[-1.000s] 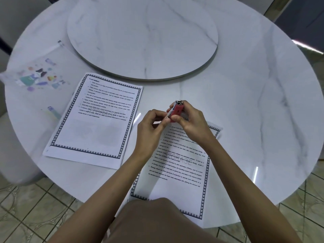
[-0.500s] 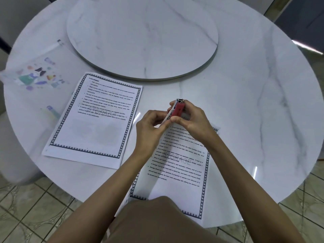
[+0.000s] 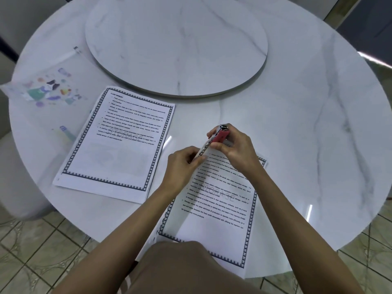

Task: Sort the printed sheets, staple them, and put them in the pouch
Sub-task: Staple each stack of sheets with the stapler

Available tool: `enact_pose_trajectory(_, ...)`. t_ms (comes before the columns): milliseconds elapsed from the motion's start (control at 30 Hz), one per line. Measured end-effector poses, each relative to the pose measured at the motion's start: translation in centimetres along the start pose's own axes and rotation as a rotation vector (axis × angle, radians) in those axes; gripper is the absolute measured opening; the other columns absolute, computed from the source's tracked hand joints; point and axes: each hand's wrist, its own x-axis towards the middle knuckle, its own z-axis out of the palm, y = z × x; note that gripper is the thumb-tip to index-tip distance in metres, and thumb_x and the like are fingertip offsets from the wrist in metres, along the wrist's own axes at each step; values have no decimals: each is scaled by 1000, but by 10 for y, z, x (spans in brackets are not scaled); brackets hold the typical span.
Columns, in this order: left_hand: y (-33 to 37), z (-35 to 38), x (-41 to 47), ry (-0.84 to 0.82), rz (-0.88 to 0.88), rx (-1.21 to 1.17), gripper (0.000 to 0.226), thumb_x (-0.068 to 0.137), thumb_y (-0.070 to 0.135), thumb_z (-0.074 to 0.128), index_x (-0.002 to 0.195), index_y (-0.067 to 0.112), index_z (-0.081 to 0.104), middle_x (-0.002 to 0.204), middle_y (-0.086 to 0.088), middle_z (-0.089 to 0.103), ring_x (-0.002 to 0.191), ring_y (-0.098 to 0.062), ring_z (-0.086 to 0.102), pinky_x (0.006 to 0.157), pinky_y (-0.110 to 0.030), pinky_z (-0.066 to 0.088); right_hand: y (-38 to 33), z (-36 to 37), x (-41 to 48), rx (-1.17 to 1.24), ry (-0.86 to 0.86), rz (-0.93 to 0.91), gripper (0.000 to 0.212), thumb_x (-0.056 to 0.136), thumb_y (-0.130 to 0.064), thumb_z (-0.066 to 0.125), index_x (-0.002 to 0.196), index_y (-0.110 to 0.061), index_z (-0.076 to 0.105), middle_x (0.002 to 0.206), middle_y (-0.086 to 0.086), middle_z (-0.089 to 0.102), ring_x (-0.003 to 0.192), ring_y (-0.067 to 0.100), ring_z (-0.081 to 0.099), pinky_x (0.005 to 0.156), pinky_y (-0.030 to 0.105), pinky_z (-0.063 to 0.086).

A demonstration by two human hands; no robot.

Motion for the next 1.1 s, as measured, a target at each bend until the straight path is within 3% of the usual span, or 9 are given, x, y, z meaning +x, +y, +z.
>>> enact_pose_trajectory(100,-2,2,0,37,-2,39,13,85,22,66,74,14,62,54,8,46,47,2,41,50,-9,34,2,5,2,17,33,-3,34,78,3,65,82,-29,54,89,-5,66,85,2,65,79,13,49)
enact_pose_trajectory(200,-2,4,1,60,-7,64,25,85,21,65,63,21,53,50,10,39,45,0,39,48,-10,31,4,7,3,27,71,-14,36,77,6,64,79,-28,53,85,-4,65,80,0,65,75,10,48)
enact_pose_trajectory(333,-5,8,3,77,-23,85,21,86,22,63,70,11,57,51,7,40,46,-1,39,49,-11,32,7,10,5,38,84,-17,36,76,9,64,78,-26,54,86,2,66,79,1,65,72,10,48)
enact_pose_trajectory(567,-4,9,4,112,-21,82,17,88,23,61,74,15,57,55,6,47,49,-6,38,50,-10,33,12,7,12,84,29,15,25,77,6,65,89,-14,57,83,-3,66,79,0,65,77,13,49)
enact_pose_trajectory(800,0,13,0,114,-1,37,11,88,23,60,82,14,63,61,-4,57,54,-7,42,52,-13,35,14,-7,15,65,-141,68,24,84,-3,61,104,-14,55,102,-5,64,95,5,63,85,17,48)
enact_pose_trajectory(900,-1,14,0,124,-1,39,12,89,23,60,86,12,65,72,-12,64,61,-15,49,54,-15,37,15,-11,12,105,-110,32,18,86,-4,60,100,-15,56,105,-5,64,99,10,63,88,24,51)
enact_pose_trajectory(967,0,13,0,128,1,26,9,89,21,59,86,14,64,74,-7,66,66,-17,57,57,-16,43,14,-16,11,131,-34,-3,16,86,-6,59,101,-11,56,107,-1,64,98,17,63,87,29,52)
enact_pose_trajectory(1100,-1,11,0,132,-1,18,6,90,18,58,84,17,60,67,14,59,60,3,55,55,-3,40,18,-32,10,204,132,-34,17,88,-9,59,105,-9,56,108,5,64,89,12,63,84,28,52)
